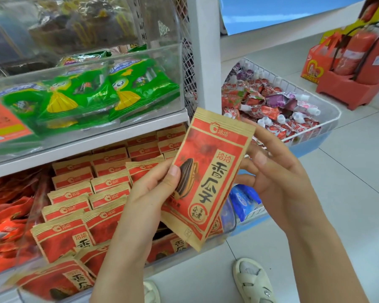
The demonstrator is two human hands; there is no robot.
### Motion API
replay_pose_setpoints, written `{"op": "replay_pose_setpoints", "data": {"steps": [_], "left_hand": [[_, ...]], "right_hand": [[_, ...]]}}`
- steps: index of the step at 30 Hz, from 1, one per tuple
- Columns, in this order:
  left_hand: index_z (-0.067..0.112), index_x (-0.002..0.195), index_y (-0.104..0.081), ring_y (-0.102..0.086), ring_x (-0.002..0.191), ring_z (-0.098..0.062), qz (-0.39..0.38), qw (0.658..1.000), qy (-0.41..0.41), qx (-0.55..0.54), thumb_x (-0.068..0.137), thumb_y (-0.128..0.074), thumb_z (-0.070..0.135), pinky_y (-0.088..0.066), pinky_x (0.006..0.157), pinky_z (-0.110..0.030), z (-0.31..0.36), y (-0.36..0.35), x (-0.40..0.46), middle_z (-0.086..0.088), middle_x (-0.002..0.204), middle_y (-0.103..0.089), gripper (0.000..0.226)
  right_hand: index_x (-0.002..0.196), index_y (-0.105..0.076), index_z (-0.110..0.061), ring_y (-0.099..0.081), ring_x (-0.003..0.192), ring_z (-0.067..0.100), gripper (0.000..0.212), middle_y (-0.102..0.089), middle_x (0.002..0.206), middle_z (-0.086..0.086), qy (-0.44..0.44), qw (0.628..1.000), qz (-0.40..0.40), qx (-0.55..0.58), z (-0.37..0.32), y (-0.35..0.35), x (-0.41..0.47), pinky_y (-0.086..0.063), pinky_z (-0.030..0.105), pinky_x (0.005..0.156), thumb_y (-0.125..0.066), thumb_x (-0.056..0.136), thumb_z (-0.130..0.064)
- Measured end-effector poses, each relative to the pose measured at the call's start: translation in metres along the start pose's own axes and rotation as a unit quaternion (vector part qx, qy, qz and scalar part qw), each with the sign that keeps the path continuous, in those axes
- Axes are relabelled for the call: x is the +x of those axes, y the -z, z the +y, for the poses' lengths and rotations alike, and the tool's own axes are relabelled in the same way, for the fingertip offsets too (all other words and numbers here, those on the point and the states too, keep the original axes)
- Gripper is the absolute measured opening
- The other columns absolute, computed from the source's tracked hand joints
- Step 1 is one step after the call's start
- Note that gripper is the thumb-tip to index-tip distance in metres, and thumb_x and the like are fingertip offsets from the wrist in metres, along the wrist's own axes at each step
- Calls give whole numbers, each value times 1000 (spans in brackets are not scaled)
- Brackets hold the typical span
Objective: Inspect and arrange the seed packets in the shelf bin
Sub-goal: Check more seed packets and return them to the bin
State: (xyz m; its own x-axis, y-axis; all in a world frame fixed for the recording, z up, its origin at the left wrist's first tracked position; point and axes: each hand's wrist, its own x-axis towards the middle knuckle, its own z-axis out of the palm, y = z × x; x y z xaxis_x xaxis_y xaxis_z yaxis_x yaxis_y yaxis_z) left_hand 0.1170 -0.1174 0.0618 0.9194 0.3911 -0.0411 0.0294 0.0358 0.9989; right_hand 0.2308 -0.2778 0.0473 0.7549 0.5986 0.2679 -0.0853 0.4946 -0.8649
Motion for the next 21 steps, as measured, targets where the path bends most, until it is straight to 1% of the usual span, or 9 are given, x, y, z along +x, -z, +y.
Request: {"op": "replay_pose_setpoints", "data": {"steps": [4,5,7,9,12,14,16,19,21], "left_hand": [[30,104,-73,-72,79,-13,28,996,-28,80,98,-49,27,-56,68,-23,-5,-3,1,3,89,-76,25],[33,107,-72,-72,84,-10,30,995,-39,86,98,-50,26,-56,72,-24,-5,-4,1,7,93,-76,25],[41,119,-63,-69,95,-1,19,994,-61,92,98,-51,26,-54,77,-17,-5,-8,1,20,104,-73,28],[44,131,-53,-62,107,8,-15,993,-67,101,96,-57,42,-50,86,-13,-4,-12,-1,30,116,-66,36],[52,136,-40,-46,122,17,-37,989,-68,128,72,-57,70,-40,96,-9,-6,-17,-3,35,133,-52,69],[55,135,-36,-44,123,18,-21,985,-75,155,62,-58,74,-39,95,-10,-8,-19,-2,37,131,-49,79],[48,141,-40,-46,123,14,-2,983,-90,162,65,-59,71,-40,98,-17,-9,-22,-1,34,129,-52,82],[52,130,-49,-49,123,12,-2,987,-95,130,71,-58,67,-40,98,-16,-9,-25,-2,29,130,-56,62],[55,122,-53,-51,122,9,-15,990,-86,108,72,-57,65,-42,99,-18,-7,-26,-2,27,130,-59,51]], "right_hand": [[122,-63,-18,-70,85,16,41,-74,98,-1,-24,998,31,-52,1,-4,0,-59,29,64,-67,81,-16],[120,-64,-18,-70,84,15,39,-74,97,-2,-23,998,29,-60,2,-5,0,-59,28,62,-69,81,-18],[117,-67,-20,-70,83,15,46,-73,98,-2,-18,997,14,-69,4,-9,0,-58,27,59,-79,75,-37],[113,-70,-23,-69,84,14,51,-73,100,-2,-24,998,8,-65,6,-14,0,-58,28,58,-78,71,-50],[104,-73,-25,-70,82,15,33,-73,97,-1,-22,998,20,-54,9,-19,1,-58,27,58,-76,72,-35],[99,-72,-21,-71,78,15,30,-74,92,-1,-27,998,41,-47,10,-23,1,-57,25,57,-70,70,-32],[95,-68,-14,-70,72,12,33,-73,85,-4,-28,997,57,-45,9,-25,0,-57,24,58,-70,68,-32],[87,-68,-12,-68,66,10,25,-70,77,-4,-22,996,63,-53,8,-28,0,-56,24,58,-73,69,-28],[83,-68,-12,-66,62,9,11,-69,72,-4,-21,996,68,-47,7,-29,0,-55,22,55,-72,75,-18]]}}
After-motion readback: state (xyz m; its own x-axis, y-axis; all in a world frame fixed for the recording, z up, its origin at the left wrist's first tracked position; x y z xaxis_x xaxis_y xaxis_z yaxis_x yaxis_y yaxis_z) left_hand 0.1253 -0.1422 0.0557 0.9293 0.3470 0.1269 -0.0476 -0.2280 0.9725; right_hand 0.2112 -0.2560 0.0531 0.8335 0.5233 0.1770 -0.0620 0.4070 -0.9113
